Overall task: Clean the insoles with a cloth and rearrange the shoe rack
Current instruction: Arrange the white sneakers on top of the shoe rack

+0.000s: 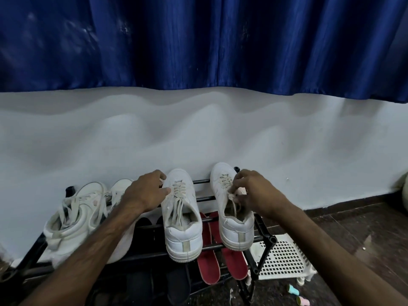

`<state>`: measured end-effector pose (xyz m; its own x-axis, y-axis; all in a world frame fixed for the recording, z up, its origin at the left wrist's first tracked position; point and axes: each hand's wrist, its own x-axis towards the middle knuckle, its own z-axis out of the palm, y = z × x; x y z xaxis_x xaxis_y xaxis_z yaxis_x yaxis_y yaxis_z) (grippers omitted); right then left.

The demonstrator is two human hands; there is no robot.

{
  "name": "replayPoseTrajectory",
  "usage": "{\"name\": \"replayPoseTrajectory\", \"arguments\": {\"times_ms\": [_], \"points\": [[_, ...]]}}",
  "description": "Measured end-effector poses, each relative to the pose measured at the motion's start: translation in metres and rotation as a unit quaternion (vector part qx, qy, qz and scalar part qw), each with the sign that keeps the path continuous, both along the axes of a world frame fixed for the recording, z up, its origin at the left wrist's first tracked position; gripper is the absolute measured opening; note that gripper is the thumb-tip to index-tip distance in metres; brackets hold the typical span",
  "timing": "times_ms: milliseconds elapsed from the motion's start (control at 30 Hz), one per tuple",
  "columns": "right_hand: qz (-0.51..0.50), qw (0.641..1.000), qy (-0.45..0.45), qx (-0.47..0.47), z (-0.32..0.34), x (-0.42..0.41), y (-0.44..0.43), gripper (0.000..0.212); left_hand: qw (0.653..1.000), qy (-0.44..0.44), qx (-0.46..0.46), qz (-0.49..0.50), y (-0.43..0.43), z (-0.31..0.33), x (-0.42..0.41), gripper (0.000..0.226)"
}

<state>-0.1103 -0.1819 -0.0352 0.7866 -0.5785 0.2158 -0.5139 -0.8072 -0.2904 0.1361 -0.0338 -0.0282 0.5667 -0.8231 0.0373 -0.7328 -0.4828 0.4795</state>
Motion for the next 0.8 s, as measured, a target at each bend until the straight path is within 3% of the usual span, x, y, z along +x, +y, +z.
{"name": "replayPoseTrajectory", "arguments": {"times_ms": [100, 200, 233, 333, 400, 567, 800], "points": [[0.030, 0.996, -0.034, 0.075, 0.010, -0.007, 0.003, 0.018, 1.000, -0.009, 0.018, -0.003, 0.006, -0.002, 0.002, 0.038], [-0.020, 0.968, -0.194, 0.161, 0.015, -0.014, -0.001, 0.022, 0.997, 0.030, 0.075, -0.013, 0.009, -0.006, -0.001, 0.042], [-0.043, 0.965, -0.197, 0.168, 0.013, -0.014, -0.005, 0.031, 0.994, 0.057, 0.089, -0.016, 0.010, -0.007, -0.004, 0.044], [-0.062, 0.969, -0.010, 0.239, -0.003, -0.007, -0.008, 0.071, 0.986, 0.107, 0.121, -0.032, 0.013, -0.006, -0.009, 0.064], [-0.064, 0.965, 0.070, 0.244, -0.011, 0.000, -0.003, 0.075, 0.984, 0.101, 0.142, -0.044, 0.016, -0.004, -0.010, 0.076], [-0.086, 0.988, 0.026, 0.123, -0.019, 0.009, 0.001, 0.066, 0.984, 0.032, 0.162, -0.060, 0.020, -0.016, -0.018, 0.073], [-0.023, 0.989, -0.031, 0.143, -0.025, 0.029, 0.018, 0.047, 0.982, -0.037, 0.168, -0.084, 0.013, -0.030, -0.009, 0.059]]}}
